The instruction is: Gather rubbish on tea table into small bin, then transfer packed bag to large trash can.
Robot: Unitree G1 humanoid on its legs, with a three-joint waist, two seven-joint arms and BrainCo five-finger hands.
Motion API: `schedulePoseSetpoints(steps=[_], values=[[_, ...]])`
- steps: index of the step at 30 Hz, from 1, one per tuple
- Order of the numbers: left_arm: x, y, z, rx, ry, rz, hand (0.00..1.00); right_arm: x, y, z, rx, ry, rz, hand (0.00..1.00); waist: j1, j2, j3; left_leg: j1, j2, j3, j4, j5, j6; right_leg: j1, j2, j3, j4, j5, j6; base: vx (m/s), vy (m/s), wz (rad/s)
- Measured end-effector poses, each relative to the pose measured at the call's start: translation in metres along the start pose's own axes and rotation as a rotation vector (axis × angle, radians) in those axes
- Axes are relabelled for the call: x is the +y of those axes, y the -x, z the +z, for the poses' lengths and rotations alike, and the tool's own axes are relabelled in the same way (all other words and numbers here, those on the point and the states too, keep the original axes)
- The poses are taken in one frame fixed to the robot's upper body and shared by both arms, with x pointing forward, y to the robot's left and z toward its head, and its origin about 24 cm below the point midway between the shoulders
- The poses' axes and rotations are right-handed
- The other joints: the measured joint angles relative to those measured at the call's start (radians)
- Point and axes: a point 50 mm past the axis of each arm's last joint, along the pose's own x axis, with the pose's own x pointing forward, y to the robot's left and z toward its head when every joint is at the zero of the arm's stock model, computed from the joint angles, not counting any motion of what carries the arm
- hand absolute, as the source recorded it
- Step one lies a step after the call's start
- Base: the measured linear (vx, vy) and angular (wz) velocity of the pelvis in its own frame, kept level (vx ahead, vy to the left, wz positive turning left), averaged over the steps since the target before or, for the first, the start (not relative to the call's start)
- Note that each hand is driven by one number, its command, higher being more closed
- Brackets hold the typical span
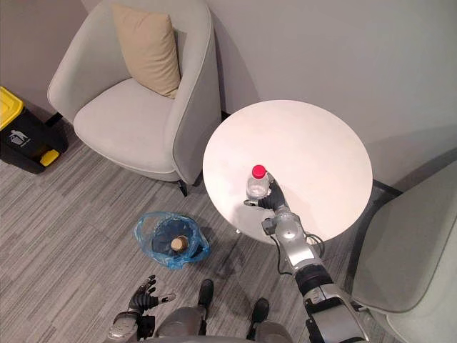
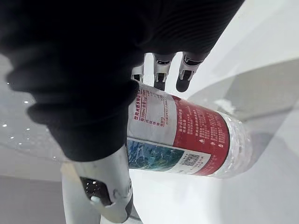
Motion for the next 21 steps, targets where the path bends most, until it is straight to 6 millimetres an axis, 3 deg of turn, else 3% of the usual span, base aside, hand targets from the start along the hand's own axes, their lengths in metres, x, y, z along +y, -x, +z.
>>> schedulePoseSetpoints(steps=[5, 11, 16, 21], values=[[-0.004, 0.0, 0.003, -0.013, 0.009, -0.016, 0.0, -0.006, -0.011, 0.01, -0.007, -0.042, -0.047, 1.0, 0.023, 0.013, 0.031, -0.006, 0.0, -0.003, 0.002, 0.002, -0.003, -0.005, 0.0, -0.002, 0.005, 0.0, 0.0, -0.02, 0.004, 0.01], [-0.006, 0.0, 0.004, -0.025, 0.018, -0.02, 0.0, -0.012, -0.021, 0.022, -0.019, -0.093, -0.079, 1.0, 0.027, 0.022, 0.059, -0.018, 0.0, -0.012, 0.003, 0.007, -0.003, -0.016, -0.001, -0.009, 0.008, 0.0, 0.0, -0.01, 0.006, 0.03], [-0.008, 0.0, 0.01, -0.051, 0.024, -0.023, 0.0, -0.009, -0.02, 0.025, -0.031, -0.113, -0.075, 1.0, 0.026, 0.023, 0.062, -0.018, -0.001, -0.01, 0.003, 0.007, -0.003, -0.016, -0.001, -0.006, 0.008, 0.0, 0.0, 0.0, 0.0, 0.0], [-0.009, -0.001, 0.013, -0.061, 0.029, -0.025, 0.0, -0.012, -0.003, 0.034, -0.126, -0.142, -0.086, 1.0, 0.022, 0.023, 0.062, -0.013, 0.0, -0.006, 0.007, 0.007, -0.003, -0.013, -0.002, 0.001, 0.011, 0.0, 0.0, -0.01, 0.004, -0.02]])
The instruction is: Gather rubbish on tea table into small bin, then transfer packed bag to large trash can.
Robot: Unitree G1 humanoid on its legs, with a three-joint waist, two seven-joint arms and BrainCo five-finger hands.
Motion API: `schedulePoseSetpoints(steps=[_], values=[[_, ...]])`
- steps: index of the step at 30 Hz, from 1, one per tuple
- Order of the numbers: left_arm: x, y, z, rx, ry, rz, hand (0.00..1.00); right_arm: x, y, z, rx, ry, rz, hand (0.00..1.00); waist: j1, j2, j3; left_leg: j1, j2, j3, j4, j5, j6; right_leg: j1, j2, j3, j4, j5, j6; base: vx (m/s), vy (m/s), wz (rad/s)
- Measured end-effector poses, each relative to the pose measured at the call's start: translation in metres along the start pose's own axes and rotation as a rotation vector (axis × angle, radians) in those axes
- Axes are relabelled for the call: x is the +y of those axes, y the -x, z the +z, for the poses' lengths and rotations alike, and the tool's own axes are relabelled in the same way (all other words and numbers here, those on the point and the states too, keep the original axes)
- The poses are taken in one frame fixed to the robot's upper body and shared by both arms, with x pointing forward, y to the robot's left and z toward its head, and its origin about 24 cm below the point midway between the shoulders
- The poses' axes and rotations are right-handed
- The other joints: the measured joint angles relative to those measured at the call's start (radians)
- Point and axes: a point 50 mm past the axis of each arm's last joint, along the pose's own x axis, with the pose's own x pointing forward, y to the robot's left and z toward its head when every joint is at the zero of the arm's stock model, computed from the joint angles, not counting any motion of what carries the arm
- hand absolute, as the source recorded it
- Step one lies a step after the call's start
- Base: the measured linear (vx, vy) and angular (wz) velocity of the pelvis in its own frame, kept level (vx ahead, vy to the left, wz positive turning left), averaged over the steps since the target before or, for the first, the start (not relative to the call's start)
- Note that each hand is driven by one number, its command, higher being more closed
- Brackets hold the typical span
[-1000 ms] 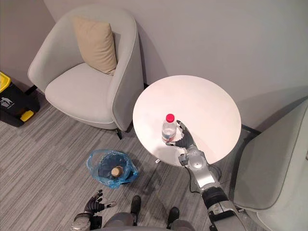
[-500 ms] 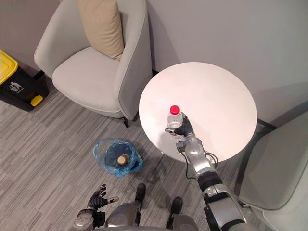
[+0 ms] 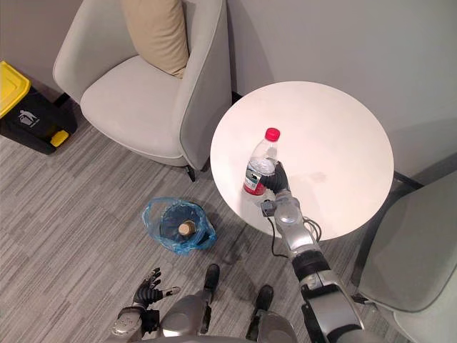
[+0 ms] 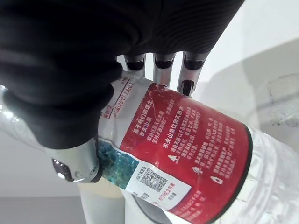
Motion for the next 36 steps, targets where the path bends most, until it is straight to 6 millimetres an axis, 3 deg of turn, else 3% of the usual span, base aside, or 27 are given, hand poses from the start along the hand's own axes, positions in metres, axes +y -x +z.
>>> schedulePoseSetpoints(steps=[10, 14, 23, 36], values=[[0.006, 0.0, -0.002, 0.008, 0.021, 0.028, 0.0, 0.0, 0.05, 0.001, -0.085, -0.034, 0.076, 1.0, -0.015, -0.002, -0.01, 0.037, 0.006, 0.022, 0.011, -0.001, -0.001, 0.016, 0.0, 0.03, 0.027, 0.0, 0.0, -0.06, 0.01, -0.08], [0.007, 0.002, -0.009, 0.035, 0.02, 0.029, 0.0, 0.001, 0.066, -0.002, -0.09, -0.048, 0.114, 1.0, -0.031, -0.013, -0.055, 0.049, 0.007, 0.026, 0.011, -0.001, -0.001, 0.025, 0.001, 0.035, 0.03, 0.0, 0.0, -0.03, -0.001, -0.03], [0.007, 0.005, -0.021, 0.09, 0.016, 0.031, 0.0, 0.003, 0.082, -0.004, -0.103, -0.035, 0.148, 1.0, -0.053, -0.015, -0.101, 0.092, 0.013, 0.031, 0.013, -0.003, -0.003, 0.065, 0.005, 0.042, 0.03, 0.0, 0.001, -0.01, -0.004, -0.02], [0.005, 0.012, -0.046, 0.193, 0.0, 0.023, 0.0, 0.021, 0.101, -0.003, -0.122, 0.034, 0.228, 1.0, -0.055, 0.004, -0.138, 0.133, 0.018, 0.0, 0.022, -0.012, -0.017, 0.128, 0.008, 0.012, 0.008, -0.005, 0.006, -0.03, -0.007, 0.06]])
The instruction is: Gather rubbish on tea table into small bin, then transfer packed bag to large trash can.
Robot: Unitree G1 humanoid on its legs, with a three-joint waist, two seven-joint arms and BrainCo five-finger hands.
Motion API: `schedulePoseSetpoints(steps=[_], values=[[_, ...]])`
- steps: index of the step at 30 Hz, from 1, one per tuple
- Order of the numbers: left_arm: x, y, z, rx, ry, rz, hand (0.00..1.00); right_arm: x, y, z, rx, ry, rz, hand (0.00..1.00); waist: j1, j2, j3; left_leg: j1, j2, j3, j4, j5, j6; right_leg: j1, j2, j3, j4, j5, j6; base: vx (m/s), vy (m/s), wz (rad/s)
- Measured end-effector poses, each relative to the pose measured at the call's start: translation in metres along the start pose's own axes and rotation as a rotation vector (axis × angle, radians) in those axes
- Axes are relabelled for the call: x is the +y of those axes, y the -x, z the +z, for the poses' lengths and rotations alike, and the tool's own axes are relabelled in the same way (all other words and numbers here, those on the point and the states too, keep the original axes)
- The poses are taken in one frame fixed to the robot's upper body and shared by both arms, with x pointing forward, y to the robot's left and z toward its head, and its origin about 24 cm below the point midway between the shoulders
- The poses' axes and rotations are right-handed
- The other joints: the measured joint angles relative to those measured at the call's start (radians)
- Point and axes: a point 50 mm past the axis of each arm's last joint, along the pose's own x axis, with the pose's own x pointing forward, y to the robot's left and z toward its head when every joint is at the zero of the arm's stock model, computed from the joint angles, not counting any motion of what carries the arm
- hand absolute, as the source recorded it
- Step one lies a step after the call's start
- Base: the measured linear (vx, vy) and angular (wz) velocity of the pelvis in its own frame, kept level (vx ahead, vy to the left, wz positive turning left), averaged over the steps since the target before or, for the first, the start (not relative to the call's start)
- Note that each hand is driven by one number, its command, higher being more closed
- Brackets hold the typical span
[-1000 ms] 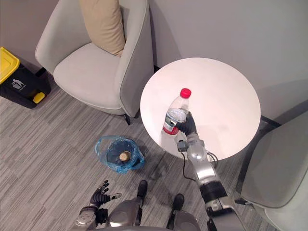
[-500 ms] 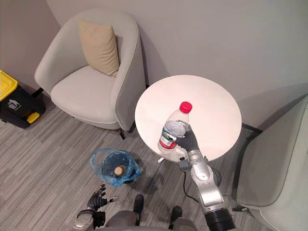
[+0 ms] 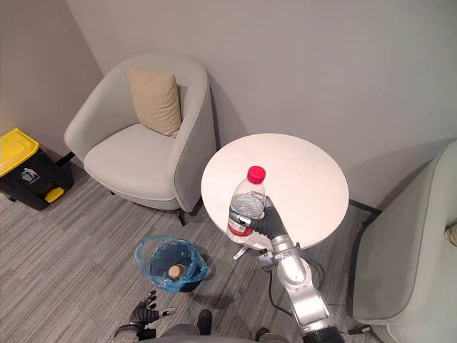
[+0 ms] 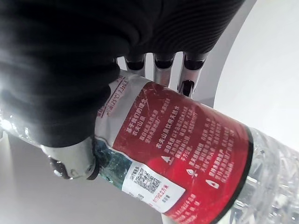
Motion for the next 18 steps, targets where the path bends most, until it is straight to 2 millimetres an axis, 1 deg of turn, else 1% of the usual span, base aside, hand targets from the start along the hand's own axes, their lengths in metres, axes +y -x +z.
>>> schedulePoseSetpoints(steps=[2, 4, 5, 6, 7, 8, 9, 10, 11, 12, 13, 15, 16, 17, 18], values=[[-0.001, 0.0, -0.003, 0.012, 0.0, -0.001, 0.0, 0.003, 0.003, -0.002, 0.012, 0.002, 0.009, 1.0, 0.001, 0.006, -0.004, -0.008, -0.004, -0.024, 0.008, 0.001, -0.001, 0.01, -0.001, -0.023, -0.003, -0.001, 0.0, 0.01, -0.022, 0.37], [-0.001, 0.0, -0.002, 0.008, -0.002, -0.001, 0.0, 0.004, 0.005, -0.004, 0.019, 0.015, 0.011, 1.0, 0.001, 0.008, -0.004, -0.039, -0.009, -0.053, 0.027, 0.001, -0.006, 0.007, -0.003, -0.055, 0.006, -0.01, 0.001, -0.01, -0.027, 0.53], [-0.002, 0.0, -0.002, 0.005, -0.011, -0.009, 0.0, 0.004, 0.006, -0.004, 0.021, 0.031, 0.011, 1.0, 0.002, 0.009, -0.004, -0.082, -0.01, -0.059, 0.053, 0.003, -0.004, -0.014, -0.006, -0.08, 0.031, -0.024, -0.003, -0.04, -0.017, 0.52], [-0.003, 0.0, -0.002, 0.004, -0.021, -0.014, 0.0, 0.004, 0.006, -0.004, 0.021, 0.032, 0.009, 1.0, 0.005, 0.011, -0.003, -0.106, -0.008, -0.038, 0.062, -0.019, 0.009, -0.029, -0.01, -0.1, 0.049, -0.034, -0.009, -0.05, -0.014, 0.55], [-0.002, 0.0, -0.002, 0.006, -0.029, -0.015, 0.0, 0.004, 0.006, -0.005, 0.023, 0.037, 0.01, 1.0, 0.005, 0.011, -0.003, -0.114, 0.003, 0.007, 0.067, -0.032, 0.03, -0.028, -0.012, -0.116, 0.05, -0.034, -0.012, -0.01, -0.018, 0.67], [0.0, 0.001, -0.003, 0.009, -0.032, -0.012, 0.0, 0.003, 0.006, -0.006, 0.024, 0.05, 0.009, 1.0, 0.003, 0.008, -0.003, -0.12, 0.031, 0.144, 0.069, -0.061, 0.077, -0.026, -0.028, -0.151, 0.062, -0.038, -0.013, 0.03, -0.01, 0.8], [-0.001, 0.001, -0.002, 0.006, -0.037, -0.015, 0.0, -0.001, 0.006, -0.006, 0.024, 0.065, -0.004, 1.0, 0.003, 0.006, -0.002, -0.123, 0.049, 0.249, 0.081, -0.071, 0.106, -0.025, -0.047, -0.177, 0.071, -0.045, -0.011, 0.06, 0.0, 0.79], [-0.002, 0.0, -0.002, 0.004, -0.043, -0.019, 0.0, -0.003, 0.006, -0.006, 0.023, 0.073, -0.009, 1.0, 0.003, 0.005, -0.002, -0.127, 0.062, 0.305, 0.095, -0.074, 0.112, -0.026, -0.055, -0.19, 0.079, -0.05, -0.009, 0.09, 0.03, 0.71], [-0.004, 0.001, -0.002, 0.005, -0.055, -0.025, 0.0, -0.006, 0.006, -0.007, 0.024, 0.09, -0.014, 1.0, 0.002, 0.016, -0.008, -0.143, 0.091, 0.399, 0.141, -0.07, 0.126, -0.026, -0.069, -0.222, 0.099, -0.065, 0.0, 0.09, 0.038, 0.56], [-0.005, 0.001, -0.003, 0.006, -0.06, -0.029, 0.0, -0.007, 0.005, -0.007, 0.025, 0.097, -0.02, 1.0, 0.0, 0.022, -0.012, -0.146, 0.097, 0.423, 0.156, -0.062, 0.137, -0.026, -0.075, -0.233, 0.112, -0.075, 0.004, 0.14, 0.088, 0.75], [-0.008, 0.001, -0.004, 0.006, -0.08, -0.044, 0.0, -0.01, 0.002, -0.009, 0.03, 0.125, -0.032, 1.0, 0.001, 0.026, -0.018, -0.153, 0.095, 0.455, 0.181, -0.037, 0.136, -0.023, -0.102, -0.256, 0.151, -0.103, 0.027, 0.12, 0.094, 0.5], [-0.008, 0.001, -0.003, 0.004, -0.087, -0.045, 0.0, -0.011, 0.0, -0.008, 0.023, 0.141, -0.038, 1.0, 0.001, 0.023, -0.02, -0.152, 0.076, 0.444, 0.166, -0.025, 0.117, -0.025, -0.112, -0.266, 0.162, -0.111, 0.039, 0.09, 0.067, 0.43], [-0.007, 0.001, -0.002, -0.001, -0.1, -0.044, 0.0, -0.01, -0.002, -0.007, 0.016, 0.137, -0.042, 1.0, 0.001, 0.019, -0.019, -0.152, 0.057, 0.422, 0.134, -0.004, 0.07, -0.025, -0.124, -0.29, 0.163, -0.111, 0.048, 0.08, 0.052, 0.42], [-0.006, 0.0, -0.001, -0.004, -0.105, -0.042, 0.0, -0.009, -0.002, -0.007, 0.018, 0.132, -0.043, 1.0, 0.001, 0.019, -0.019, -0.15, 0.048, 0.417, 0.122, 0.001, 0.063, -0.025, -0.13, -0.295, 0.163, -0.11, 0.051, 0.11, 0.094, 0.43], [-0.003, 0.0, 0.0, -0.008, -0.111, -0.035, 0.0, -0.006, -0.004, -0.009, 0.028, 0.122, -0.037, 1.0, 0.004, 0.005, -0.015, -0.142, 0.031, 0.413, 0.106, 0.002, 0.063, -0.026, -0.156, -0.301, 0.177, -0.117, 0.064, 0.07, 0.081, 0.24]])
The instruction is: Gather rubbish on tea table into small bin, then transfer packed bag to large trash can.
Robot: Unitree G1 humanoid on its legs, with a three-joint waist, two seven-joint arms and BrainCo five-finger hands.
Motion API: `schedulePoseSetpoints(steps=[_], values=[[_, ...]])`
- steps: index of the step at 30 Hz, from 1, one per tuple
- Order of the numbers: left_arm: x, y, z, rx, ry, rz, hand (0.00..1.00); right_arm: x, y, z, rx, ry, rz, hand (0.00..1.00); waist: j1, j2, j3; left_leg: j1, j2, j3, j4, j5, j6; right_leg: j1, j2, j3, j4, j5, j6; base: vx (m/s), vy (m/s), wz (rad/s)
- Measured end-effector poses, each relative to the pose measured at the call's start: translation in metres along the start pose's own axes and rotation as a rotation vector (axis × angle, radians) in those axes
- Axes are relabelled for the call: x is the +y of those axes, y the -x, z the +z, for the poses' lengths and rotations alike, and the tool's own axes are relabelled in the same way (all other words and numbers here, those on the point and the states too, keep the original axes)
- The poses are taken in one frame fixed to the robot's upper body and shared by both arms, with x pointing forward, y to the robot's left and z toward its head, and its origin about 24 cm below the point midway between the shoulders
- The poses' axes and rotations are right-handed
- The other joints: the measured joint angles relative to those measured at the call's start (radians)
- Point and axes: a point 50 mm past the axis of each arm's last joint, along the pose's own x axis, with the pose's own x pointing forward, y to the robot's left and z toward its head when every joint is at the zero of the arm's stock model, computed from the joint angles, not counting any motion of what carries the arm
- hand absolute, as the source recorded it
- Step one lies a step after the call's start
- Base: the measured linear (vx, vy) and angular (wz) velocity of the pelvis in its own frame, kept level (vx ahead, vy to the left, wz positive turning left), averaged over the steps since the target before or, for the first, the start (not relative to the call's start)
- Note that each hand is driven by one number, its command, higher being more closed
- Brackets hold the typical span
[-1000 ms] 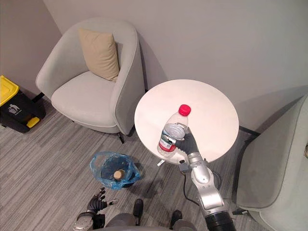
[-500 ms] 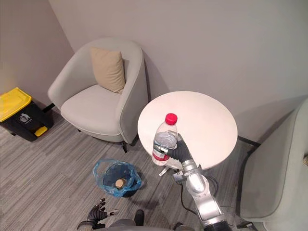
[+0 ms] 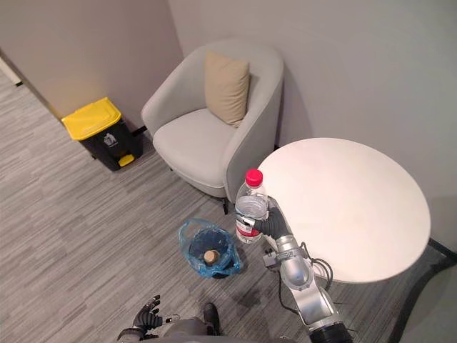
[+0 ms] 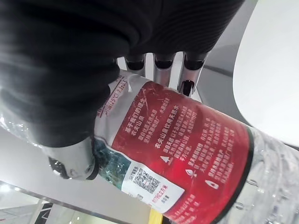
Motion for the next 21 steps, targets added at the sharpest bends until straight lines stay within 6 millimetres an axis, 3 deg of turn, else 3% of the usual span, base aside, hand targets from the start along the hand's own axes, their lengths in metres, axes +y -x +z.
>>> schedulePoseSetpoints(steps=[2, 3, 4, 5, 6, 7, 9, 12, 13, 14, 15, 18, 21], values=[[0.007, 0.0, 0.0, 0.0, -0.014, 0.013, 0.0, 0.005, -0.002, -0.001, 0.008, -0.015, 0.001, 1.0, -0.001, -0.03, 0.011, 0.009, -0.031, -0.008, 0.004, -0.015, 0.014, -0.004, -0.047, -0.009, 0.063, -0.033, 0.022, 0.11, 0.109, 0.27], [0.012, 0.0, 0.0, 0.001, -0.024, 0.023, 0.0, 0.007, -0.003, 0.0, 0.004, -0.014, 0.004, 1.0, -0.001, -0.057, 0.02, 0.013, -0.056, -0.012, 0.02, -0.045, 0.024, -0.023, -0.101, -0.007, 0.153, -0.068, 0.035, 0.12, 0.121, 0.24], [0.013, 0.0, -0.001, 0.002, -0.027, 0.026, 0.0, 0.007, -0.003, 0.001, 0.0, -0.008, 0.006, 1.0, -0.002, -0.063, 0.023, 0.013, -0.067, -0.017, 0.03, -0.054, 0.032, -0.035, -0.122, 0.002, 0.194, -0.074, 0.031, 0.1, 0.112, 0.27], [0.014, 0.0, -0.001, 0.006, -0.031, 0.027, 0.0, 0.007, -0.004, 0.001, 0.0, 0.001, 0.007, 1.0, -0.006, -0.066, 0.025, 0.015, -0.085, -0.039, 0.046, -0.07, 0.037, -0.065, -0.16, 0.04, 0.292, -0.071, 0.022, 0.1, 0.128, 0.38], [0.015, 0.0, -0.001, 0.006, -0.032, 0.027, 0.0, 0.006, -0.004, 0.0, 0.007, 0.005, 0.006, 1.0, -0.013, -0.071, 0.028, 0.021, -0.099, -0.067, 0.061, -0.095, 0.055, -0.118, -0.181, 0.14, 0.419, -0.043, -0.033, 0.11, 0.143, 0.47], [0.014, 0.0, -0.001, 0.006, -0.031, 0.025, 0.0, 0.006, -0.003, 0.0, 0.01, 0.008, 0.007, 1.0, -0.022, -0.07, 0.03, 0.025, -0.099, -0.082, 0.068, -0.102, 0.06, -0.148, -0.18, 0.189, 0.463, -0.046, -0.054, 0.15, 0.145, 0.73], [0.017, 0.0, -0.002, 0.007, -0.041, 0.03, 0.0, 0.011, -0.003, 0.0, 0.012, -0.009, 0.015, 1.0, -0.058, -0.076, 0.032, 0.025, -0.099, -0.156, 0.079, -0.121, 0.058, -0.212, -0.097, 0.357, 0.472, -0.127, -0.047, 0.14, 0.056, 0.88], [0.018, -0.002, 0.003, -0.006, -0.045, 0.029, 0.0, 0.012, -0.001, -0.001, 0.02, -0.011, 0.017, 1.0, -0.061, -0.08, 0.033, 0.033, -0.097, -0.217, 0.102, -0.12, 0.046, -0.281, -0.006, 0.458, 0.36, -0.134, -0.034, 0.15, -0.015, 0.75], [0.018, -0.002, 0.003, -0.006, -0.046, 0.029, 0.0, 0.011, 0.0, -0.002, 0.024, -0.011, 0.016, 1.0, -0.06, -0.083, 0.032, 0.03, -0.1, -0.228, 0.114, -0.124, 0.04, -0.276, 0.004, 0.471, 0.319, -0.124, -0.031, 0.15, -0.078, 0.79], [0.022, -0.002, 0.005, -0.014, -0.052, 0.035, 0.0, 0.012, 0.001, -0.003, 0.029, -0.017, 0.013, 1.0, -0.057, -0.113, 0.029, 0.027, -0.12, -0.237, 0.142, -0.137, 0.022, -0.268, 0.013, 0.483, 0.194, -0.006, -0.031, 0.14, -0.122, 0.8], [0.023, -0.004, 0.007, -0.009, -0.055, 0.039, 0.0, 0.01, 0.002, -0.005, 0.04, -0.012, 0.007, 1.0, -0.061, -0.104, 0.035, 0.023, -0.122, -0.271, 0.166, -0.151, 0.015, -0.256, 0.011, 0.474, 0.179, 0.047, -0.024, 0.14, -0.126, 0.64], [0.016, -0.002, 0.002, -0.002, -0.032, 0.028, 0.0, 0.006, 0.005, -0.008, 0.051, 0.003, 0.02, 1.0, -0.055, -0.063, 0.026, -0.002, -0.082, -0.284, 0.159, -0.155, 0.002, -0.24, 0.052, 0.451, 0.098, 0.066, -0.036, 0.1, -0.106, 0.14], [0.017, -0.002, 0.001, 0.004, -0.033, 0.028, 0.0, 0.004, 0.009, -0.012, 0.072, 0.005, 0.015, 1.0, -0.058, -0.065, 0.027, 0.009, -0.062, -0.289, 0.127, -0.144, -0.015, -0.211, 0.08, 0.439, 0.041, 0.091, -0.047, 0.05, -0.104, 0.01]])
